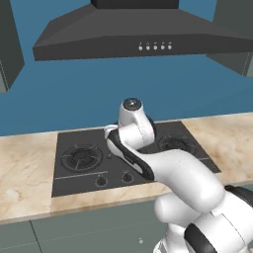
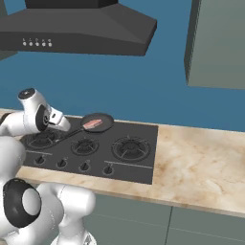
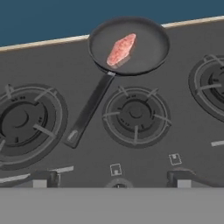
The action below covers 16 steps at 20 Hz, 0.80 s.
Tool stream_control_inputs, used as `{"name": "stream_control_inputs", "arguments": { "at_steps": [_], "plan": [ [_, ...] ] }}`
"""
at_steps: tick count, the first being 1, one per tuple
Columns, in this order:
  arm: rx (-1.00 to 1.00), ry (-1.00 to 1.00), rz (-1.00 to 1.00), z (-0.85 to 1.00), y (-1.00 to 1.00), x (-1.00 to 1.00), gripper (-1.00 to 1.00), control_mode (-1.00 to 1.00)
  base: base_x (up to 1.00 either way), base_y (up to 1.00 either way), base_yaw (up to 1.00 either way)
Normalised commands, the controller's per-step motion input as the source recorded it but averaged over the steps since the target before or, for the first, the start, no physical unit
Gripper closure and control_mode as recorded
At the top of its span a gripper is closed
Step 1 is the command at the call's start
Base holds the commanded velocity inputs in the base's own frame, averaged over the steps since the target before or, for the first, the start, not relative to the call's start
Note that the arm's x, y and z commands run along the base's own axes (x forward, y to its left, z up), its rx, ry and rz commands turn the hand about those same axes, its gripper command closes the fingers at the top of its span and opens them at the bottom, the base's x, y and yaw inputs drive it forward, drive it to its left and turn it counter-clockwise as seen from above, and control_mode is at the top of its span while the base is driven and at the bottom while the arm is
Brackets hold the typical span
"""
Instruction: Pick up the pan with the steak in it and place it on the dining table. Then place the steak on the plate.
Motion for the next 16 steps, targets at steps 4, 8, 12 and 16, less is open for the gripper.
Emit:
{"name": "stream_control_inputs", "arguments": {
  "at_steps": [4, 8, 12, 16],
  "plan": [
    [-0.03, -0.01, -0.01, -0.36, 0.22, 0.22, -1.00, -1.00, 0.00, 0.00, 0.00],
    [-0.03, 0.00, 0.00, -0.31, 0.16, 0.27, -1.00, -1.00, 0.00, 0.00, 0.00],
    [-0.01, 0.00, -0.02, -0.32, 0.05, 0.37, -1.00, -1.00, 0.00, 0.00, 0.00],
    [0.00, 0.00, -0.03, -0.34, 0.02, 0.50, -1.00, -1.00, 0.00, 0.00, 0.00]
  ]
}}
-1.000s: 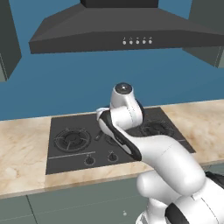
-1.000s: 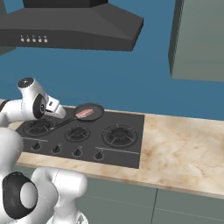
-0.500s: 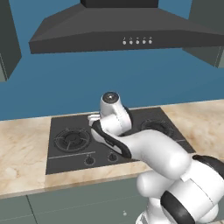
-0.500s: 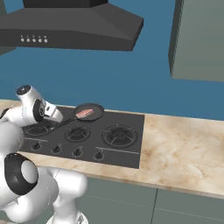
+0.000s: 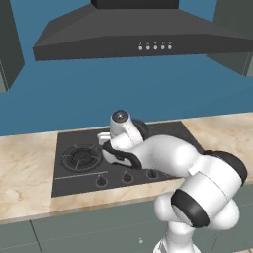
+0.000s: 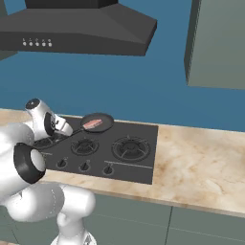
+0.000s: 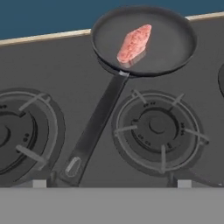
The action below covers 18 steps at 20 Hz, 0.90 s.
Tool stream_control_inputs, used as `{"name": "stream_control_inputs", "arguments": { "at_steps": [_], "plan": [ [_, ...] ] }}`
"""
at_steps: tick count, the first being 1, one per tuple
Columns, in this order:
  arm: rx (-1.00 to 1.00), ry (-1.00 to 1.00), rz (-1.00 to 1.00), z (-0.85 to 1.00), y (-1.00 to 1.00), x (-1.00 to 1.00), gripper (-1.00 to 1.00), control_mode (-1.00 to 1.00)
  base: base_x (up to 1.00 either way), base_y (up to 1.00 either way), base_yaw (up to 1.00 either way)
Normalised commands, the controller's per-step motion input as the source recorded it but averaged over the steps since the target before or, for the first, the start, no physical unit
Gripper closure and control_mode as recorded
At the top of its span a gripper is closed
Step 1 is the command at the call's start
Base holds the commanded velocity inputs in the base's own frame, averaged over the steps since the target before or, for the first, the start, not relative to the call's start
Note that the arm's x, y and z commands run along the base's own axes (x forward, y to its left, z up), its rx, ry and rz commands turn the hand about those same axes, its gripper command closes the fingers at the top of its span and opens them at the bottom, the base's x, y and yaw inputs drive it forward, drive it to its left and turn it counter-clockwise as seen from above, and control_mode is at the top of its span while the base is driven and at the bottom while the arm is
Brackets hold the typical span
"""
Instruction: Pick up the pan with the steak in it and place it on the dining table. Then place the steak on the plate.
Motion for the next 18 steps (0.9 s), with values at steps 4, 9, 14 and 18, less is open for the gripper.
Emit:
{"name": "stream_control_inputs", "arguments": {
  "at_steps": [4, 9, 14, 18],
  "plan": [
    [0.00, 0.00, -0.04, -0.34, 0.03, 0.51, -1.00, -1.00, 0.00, 0.00, 0.00],
    [0.00, 0.00, -0.04, -0.33, 0.09, 0.44, -1.00, -1.00, 0.00, 0.00, 0.00],
    [0.00, 0.00, -0.04, -0.33, 0.09, 0.39, -1.00, -1.00, 0.00, 0.00, 0.00],
    [0.00, 0.00, -0.04, -0.34, 0.10, 0.41, -1.00, -1.00, 0.00, 0.00, 0.00]
  ]
}}
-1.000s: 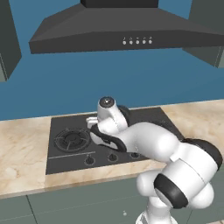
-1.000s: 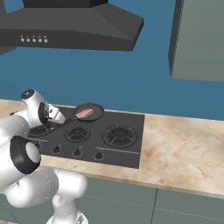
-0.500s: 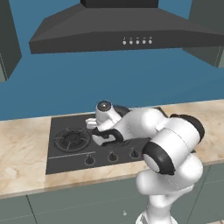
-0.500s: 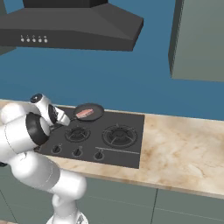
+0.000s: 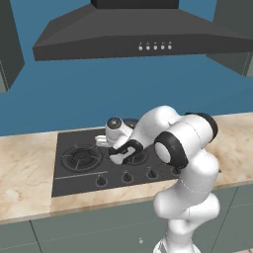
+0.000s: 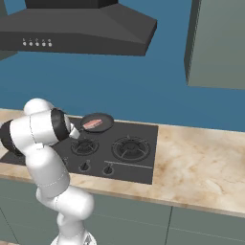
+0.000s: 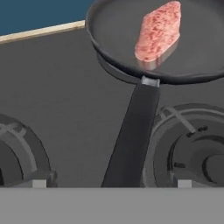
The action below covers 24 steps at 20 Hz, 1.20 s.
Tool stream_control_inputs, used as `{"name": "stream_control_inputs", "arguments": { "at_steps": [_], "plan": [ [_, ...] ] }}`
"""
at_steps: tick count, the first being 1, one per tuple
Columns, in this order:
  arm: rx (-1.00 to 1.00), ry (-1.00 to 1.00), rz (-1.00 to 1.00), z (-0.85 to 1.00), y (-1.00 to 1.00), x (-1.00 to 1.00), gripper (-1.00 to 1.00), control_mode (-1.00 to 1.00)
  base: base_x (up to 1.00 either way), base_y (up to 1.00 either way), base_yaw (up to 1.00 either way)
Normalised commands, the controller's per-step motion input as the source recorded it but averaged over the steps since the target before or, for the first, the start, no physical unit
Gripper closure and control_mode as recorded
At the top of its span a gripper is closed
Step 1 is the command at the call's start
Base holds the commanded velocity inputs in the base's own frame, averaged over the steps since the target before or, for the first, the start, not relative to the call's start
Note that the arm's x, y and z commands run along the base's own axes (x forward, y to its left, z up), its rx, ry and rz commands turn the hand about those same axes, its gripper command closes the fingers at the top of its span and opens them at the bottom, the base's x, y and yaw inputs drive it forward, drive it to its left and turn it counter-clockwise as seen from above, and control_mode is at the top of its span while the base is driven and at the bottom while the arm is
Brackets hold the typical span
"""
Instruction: Pick up the pan with the steak in it and place it on the dining table. Then place the steak on the plate.
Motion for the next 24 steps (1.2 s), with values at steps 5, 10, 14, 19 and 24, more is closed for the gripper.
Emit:
{"name": "stream_control_inputs", "arguments": {
  "at_steps": [5, 10, 14, 19, 24],
  "plan": [
    [0.00, 0.00, -0.03, -0.36, 0.12, 0.39, -1.00, -1.00, 0.00, 0.00, 0.00],
    [0.00, 0.00, -0.02, -0.29, 0.13, 0.27, -1.00, -1.00, 0.00, 0.00, 0.00],
    [0.00, 0.00, 0.00, -0.02, 0.01, 0.03, 1.00, -1.00, 0.00, 0.00, 0.00],
    [0.00, 0.00, 0.00, 0.08, 0.00, 0.03, 1.00, -1.00, 0.00, 0.00, 0.00],
    [0.02, 0.00, -0.08, 0.65, 0.00, 0.03, 1.00, -1.00, 0.00, 0.00, 0.00]
  ]
}}
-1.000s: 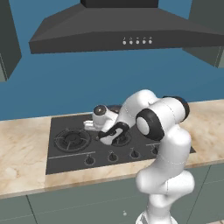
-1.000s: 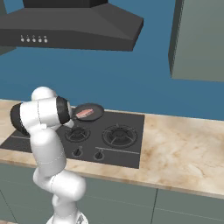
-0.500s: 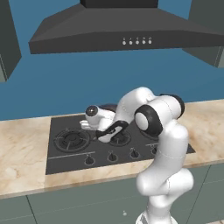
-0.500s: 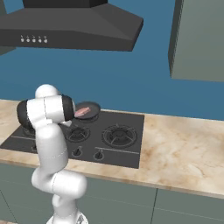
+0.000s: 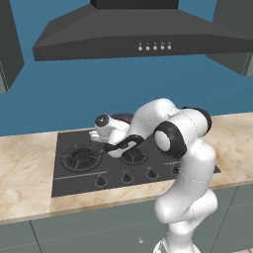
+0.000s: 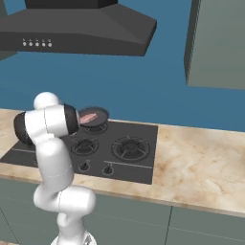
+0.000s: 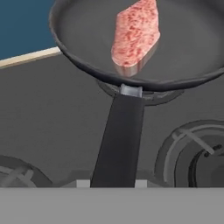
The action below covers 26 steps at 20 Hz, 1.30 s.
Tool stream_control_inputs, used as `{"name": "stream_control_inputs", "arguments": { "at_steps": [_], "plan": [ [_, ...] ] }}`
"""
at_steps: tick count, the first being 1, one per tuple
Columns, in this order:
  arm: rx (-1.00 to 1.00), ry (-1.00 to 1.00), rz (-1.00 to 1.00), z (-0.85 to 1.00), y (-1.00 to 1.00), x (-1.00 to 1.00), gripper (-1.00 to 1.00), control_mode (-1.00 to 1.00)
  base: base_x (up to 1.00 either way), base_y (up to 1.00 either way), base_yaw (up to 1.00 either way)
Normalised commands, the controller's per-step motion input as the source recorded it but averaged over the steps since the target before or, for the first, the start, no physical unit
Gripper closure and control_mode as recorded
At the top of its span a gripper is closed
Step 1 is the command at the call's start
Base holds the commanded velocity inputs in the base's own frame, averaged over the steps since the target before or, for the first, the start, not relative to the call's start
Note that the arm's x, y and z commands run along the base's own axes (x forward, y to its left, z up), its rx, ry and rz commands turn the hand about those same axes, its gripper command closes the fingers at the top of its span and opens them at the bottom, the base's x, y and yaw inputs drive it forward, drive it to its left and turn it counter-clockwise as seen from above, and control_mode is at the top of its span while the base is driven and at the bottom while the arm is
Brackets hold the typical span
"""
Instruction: Pick up the pan with the steak in it and place it on the dining table. Then place the steak on the plate.
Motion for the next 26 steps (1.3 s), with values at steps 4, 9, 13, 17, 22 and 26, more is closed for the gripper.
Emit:
{"name": "stream_control_inputs", "arguments": {
  "at_steps": [4, 9, 13, 17, 22, 26],
  "plan": [
    [0.01, 0.00, -0.09, 0.93, -0.05, -0.04, 1.00, -1.00, 0.00, 0.00, 0.00],
    [0.02, 0.05, -0.05, 0.99, -0.25, -0.32, 1.00, -1.00, 0.00, 0.00, 0.00],
    [0.07, 0.04, -0.02, 0.84, -0.41, -0.68, 1.00, -1.00, 0.00, 0.00, 0.00],
    [0.06, 0.02, 0.00, 0.64, -0.45, -0.90, 1.00, -1.00, 0.00, 0.00, 0.00],
    [0.05, 0.02, 0.00, 0.53, -0.41, -0.97, 1.00, -1.00, 0.00, 0.00, 0.00],
    [0.01, 0.00, 0.05, 0.37, -0.33, -1.00, 1.00, -1.00, 0.00, 0.00, 0.00]
  ]
}}
